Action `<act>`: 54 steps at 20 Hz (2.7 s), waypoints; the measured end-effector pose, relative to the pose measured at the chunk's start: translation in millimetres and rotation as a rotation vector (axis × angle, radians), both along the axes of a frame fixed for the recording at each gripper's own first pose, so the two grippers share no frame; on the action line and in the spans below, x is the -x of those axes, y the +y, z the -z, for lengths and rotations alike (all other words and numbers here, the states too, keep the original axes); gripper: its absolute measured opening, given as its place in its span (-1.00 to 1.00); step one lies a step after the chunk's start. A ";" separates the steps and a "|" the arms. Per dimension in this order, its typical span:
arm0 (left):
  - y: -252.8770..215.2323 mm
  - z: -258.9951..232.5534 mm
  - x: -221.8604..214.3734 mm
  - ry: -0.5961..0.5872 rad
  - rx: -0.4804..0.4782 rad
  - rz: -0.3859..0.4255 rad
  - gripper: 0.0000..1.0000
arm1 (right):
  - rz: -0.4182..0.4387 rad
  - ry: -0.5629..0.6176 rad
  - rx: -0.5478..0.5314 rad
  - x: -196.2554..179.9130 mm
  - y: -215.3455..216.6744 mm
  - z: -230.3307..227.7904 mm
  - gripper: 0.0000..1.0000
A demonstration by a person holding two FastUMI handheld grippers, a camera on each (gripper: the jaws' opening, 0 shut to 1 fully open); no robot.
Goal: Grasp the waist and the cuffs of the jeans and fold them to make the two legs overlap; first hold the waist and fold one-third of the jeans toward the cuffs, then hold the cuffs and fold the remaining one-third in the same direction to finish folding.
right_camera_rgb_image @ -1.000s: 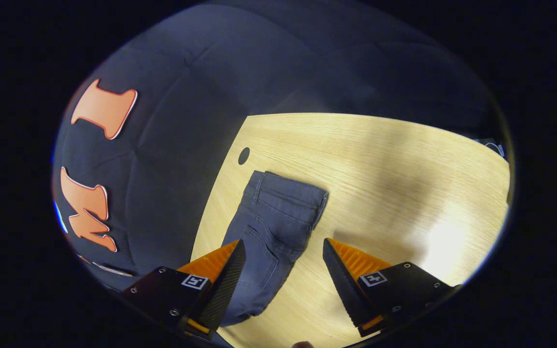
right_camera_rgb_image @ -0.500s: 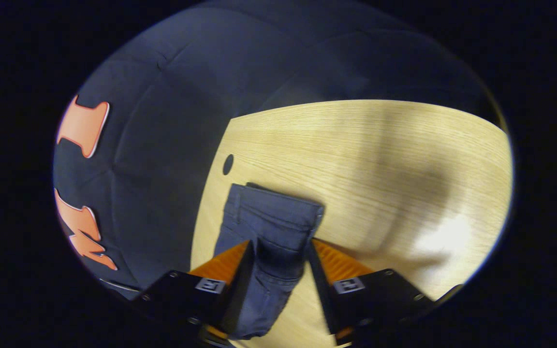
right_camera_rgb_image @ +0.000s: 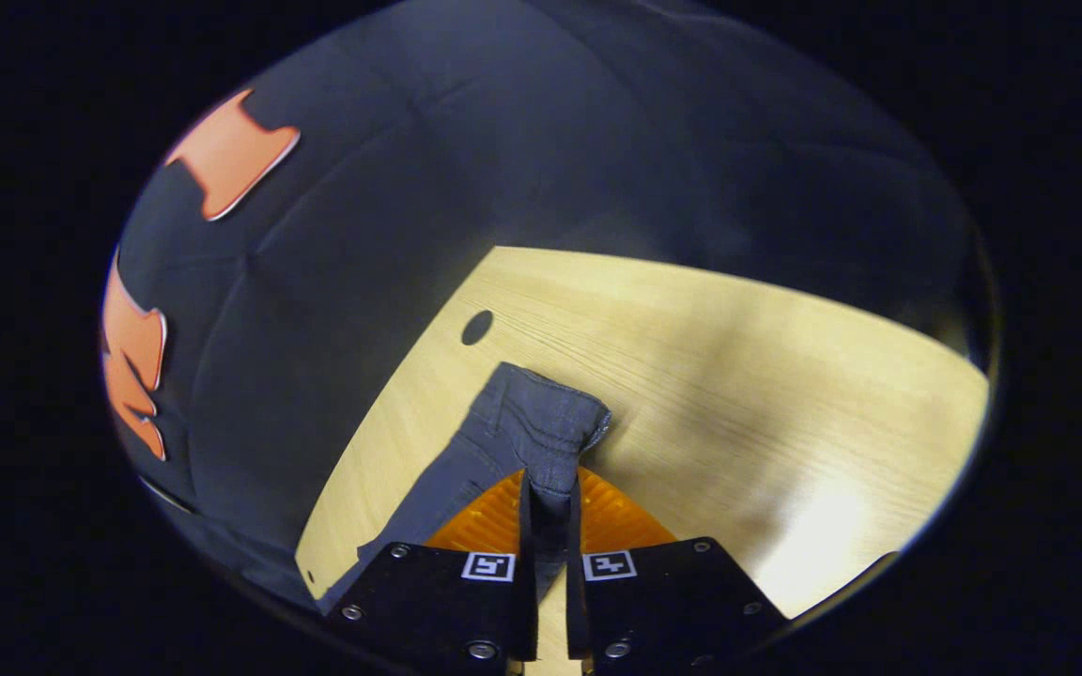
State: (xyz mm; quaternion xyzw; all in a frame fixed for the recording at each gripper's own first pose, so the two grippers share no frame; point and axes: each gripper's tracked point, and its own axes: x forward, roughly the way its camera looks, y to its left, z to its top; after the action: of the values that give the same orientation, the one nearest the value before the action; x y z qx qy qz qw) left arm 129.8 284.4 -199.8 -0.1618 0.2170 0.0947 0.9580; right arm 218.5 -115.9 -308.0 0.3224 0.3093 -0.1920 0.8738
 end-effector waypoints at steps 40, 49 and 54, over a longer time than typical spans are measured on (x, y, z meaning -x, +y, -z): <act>211.3 51.4 74.7 0.019 0.461 -0.244 0.92 | -1.083 0.019 0.301 61.5 505.7 -42.1 0.98; 240.2 166.1 56.4 0.138 0.844 -0.427 0.92 | -0.926 0.014 0.038 67.8 489.3 -82.2 0.97; 279.3 204.9 34.1 0.128 0.719 -0.466 0.92 | -0.865 0.050 -0.018 71.5 486.4 -81.1 0.97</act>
State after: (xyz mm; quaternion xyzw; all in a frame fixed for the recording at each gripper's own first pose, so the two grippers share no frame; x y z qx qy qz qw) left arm 95.7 563.8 -404.7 -0.5238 0.2529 0.2368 0.7782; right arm 146.9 370.4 -226.9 0.1658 0.4385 0.1870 0.8633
